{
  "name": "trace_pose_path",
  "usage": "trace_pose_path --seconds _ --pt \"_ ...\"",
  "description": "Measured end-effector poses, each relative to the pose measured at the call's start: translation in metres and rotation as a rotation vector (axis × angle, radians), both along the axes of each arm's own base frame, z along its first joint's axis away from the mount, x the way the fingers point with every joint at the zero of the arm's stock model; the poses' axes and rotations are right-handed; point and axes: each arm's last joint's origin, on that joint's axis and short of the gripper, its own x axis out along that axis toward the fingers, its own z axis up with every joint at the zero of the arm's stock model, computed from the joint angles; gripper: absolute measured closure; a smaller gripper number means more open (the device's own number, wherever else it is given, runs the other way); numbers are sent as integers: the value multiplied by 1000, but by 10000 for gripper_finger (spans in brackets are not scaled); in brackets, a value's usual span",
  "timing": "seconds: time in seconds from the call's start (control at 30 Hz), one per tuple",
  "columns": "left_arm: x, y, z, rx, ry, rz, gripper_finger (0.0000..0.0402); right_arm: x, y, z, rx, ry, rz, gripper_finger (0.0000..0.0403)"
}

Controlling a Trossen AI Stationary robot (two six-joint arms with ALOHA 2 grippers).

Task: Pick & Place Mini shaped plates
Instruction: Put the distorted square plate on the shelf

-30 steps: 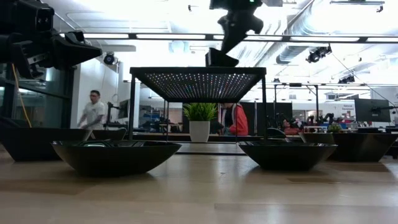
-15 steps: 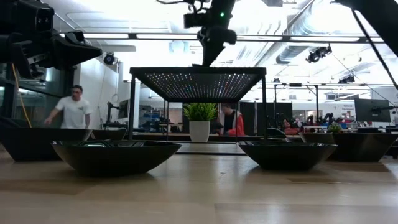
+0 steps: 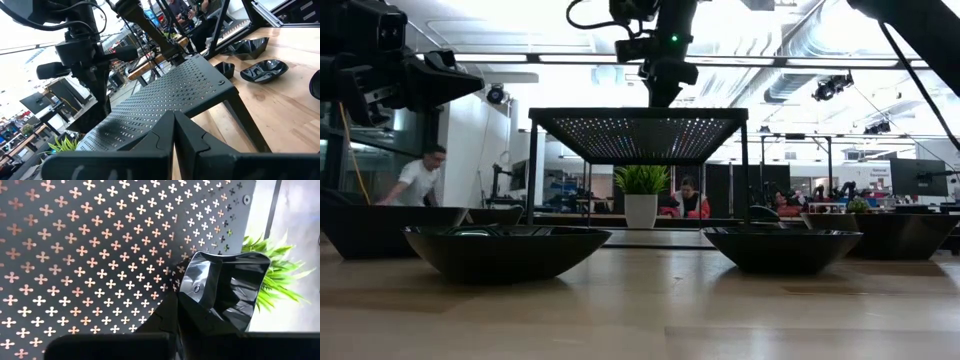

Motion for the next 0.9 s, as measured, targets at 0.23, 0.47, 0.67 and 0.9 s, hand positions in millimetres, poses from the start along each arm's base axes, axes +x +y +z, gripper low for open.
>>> trace_pose_path --seconds 0.23,0.47,0.67,0.9 --pt "0 0 0 0 0 0 400 0 -1 0 -33 3 -34 403" --pt "0 0 0 0 0 0 400 -1 -1 0 -36 -5 -59 403" --pt "0 0 0 0 0 0 400 2 -3 -6 -36 9 -89 403" --pt "0 0 0 0 0 0 400 4 -4 -12 -51 31 -87 403"
